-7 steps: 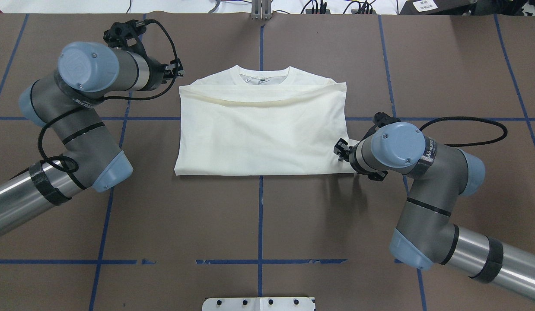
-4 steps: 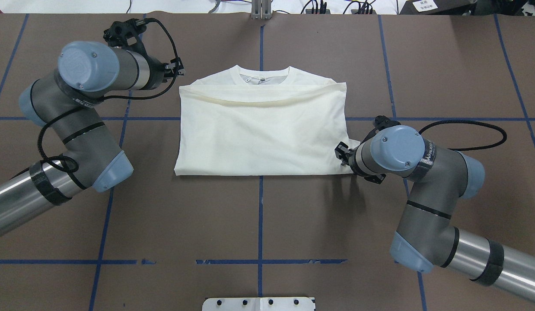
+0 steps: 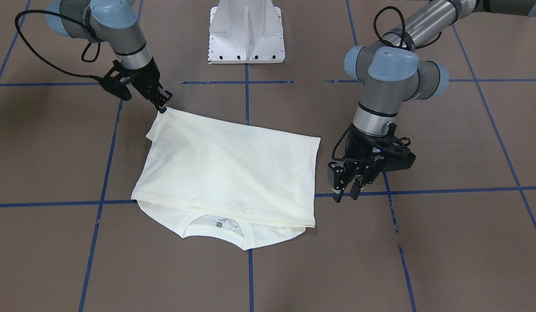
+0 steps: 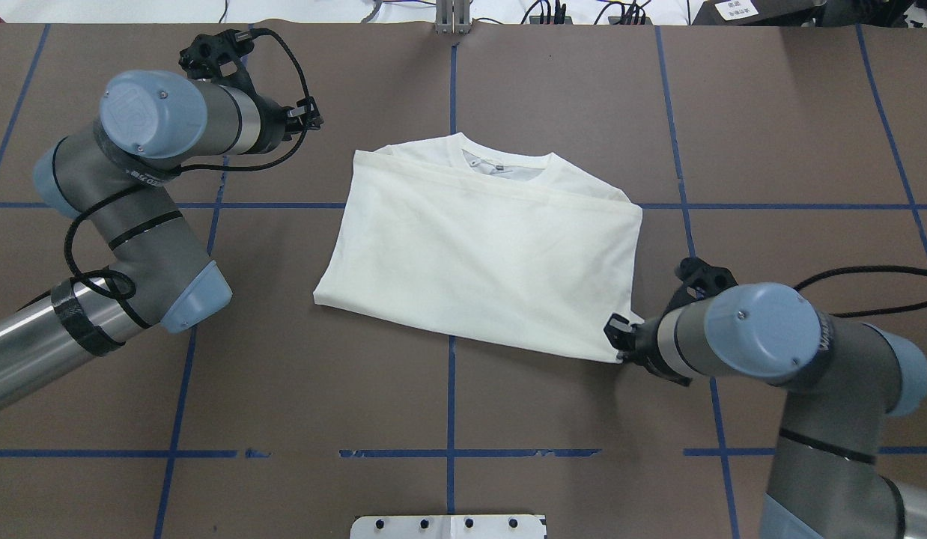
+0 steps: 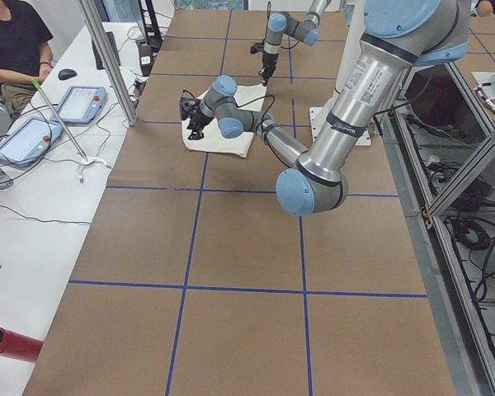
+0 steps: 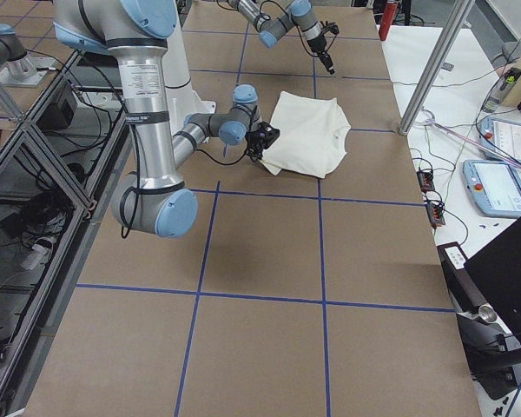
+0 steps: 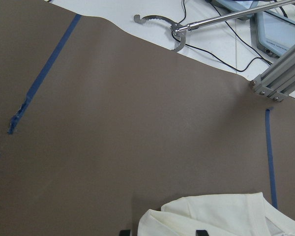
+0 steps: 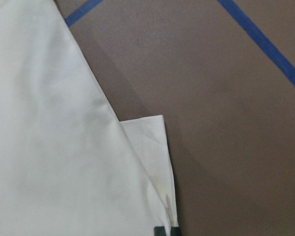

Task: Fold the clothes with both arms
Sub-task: 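Grasp the folded shirt's corner with the right gripper and drag it, rotating the bundle, then grasp the folded shirt's edges with both grippers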

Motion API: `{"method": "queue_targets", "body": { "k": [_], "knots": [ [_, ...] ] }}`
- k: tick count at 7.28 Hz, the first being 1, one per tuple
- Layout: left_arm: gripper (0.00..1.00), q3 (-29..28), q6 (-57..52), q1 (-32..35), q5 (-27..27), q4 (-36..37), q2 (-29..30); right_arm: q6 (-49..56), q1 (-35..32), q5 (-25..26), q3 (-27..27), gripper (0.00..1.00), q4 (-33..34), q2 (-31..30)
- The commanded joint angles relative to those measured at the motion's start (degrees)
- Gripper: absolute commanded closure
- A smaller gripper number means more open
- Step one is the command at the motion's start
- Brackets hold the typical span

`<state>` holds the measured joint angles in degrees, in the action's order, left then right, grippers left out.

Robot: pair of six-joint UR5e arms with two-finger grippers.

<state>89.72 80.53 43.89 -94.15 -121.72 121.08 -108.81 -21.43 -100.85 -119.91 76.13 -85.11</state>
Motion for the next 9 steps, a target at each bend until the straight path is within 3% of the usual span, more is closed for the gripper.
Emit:
{"method": "queue_targets", "body": {
  "k": [1, 2, 3, 4, 6, 9],
  "knots": [
    [0.46, 1.5, 0.2, -0.8, -0.3, -0.1, 0.0, -0.3, 11.6, -5.1, -12.2, 1.0, 0.2, -10.5],
    [0.46, 5.2, 1.0, -3.3, -0.7, 0.3, -0.5, -0.5, 15.5, -8.0, -13.6, 1.0, 0.2, -10.7],
    [0.46, 8.3, 4.9, -5.7, -2.1, 0.6, -0.9, -0.9, 20.3, -7.5, -13.4, 0.02, 0.2, -10.6],
    [0.46, 9.6, 9.0, -7.5, -5.3, 0.6, -0.9, -0.9, 19.4, -7.1, -13.4, 0.0, 0.2, -10.4],
    [0.42, 15.7, 17.8, -12.0, -10.0, 0.7, -6.1, -0.7, 9.1, -7.2, -13.5, 0.0, 0.1, -9.5],
    [0.34, 14.7, 26.5, -18.9, -10.0, 10.1, -5.9, 0.0, -9.3, -7.6, -4.4, 0.0, -0.3, 0.8]
  ]
}}
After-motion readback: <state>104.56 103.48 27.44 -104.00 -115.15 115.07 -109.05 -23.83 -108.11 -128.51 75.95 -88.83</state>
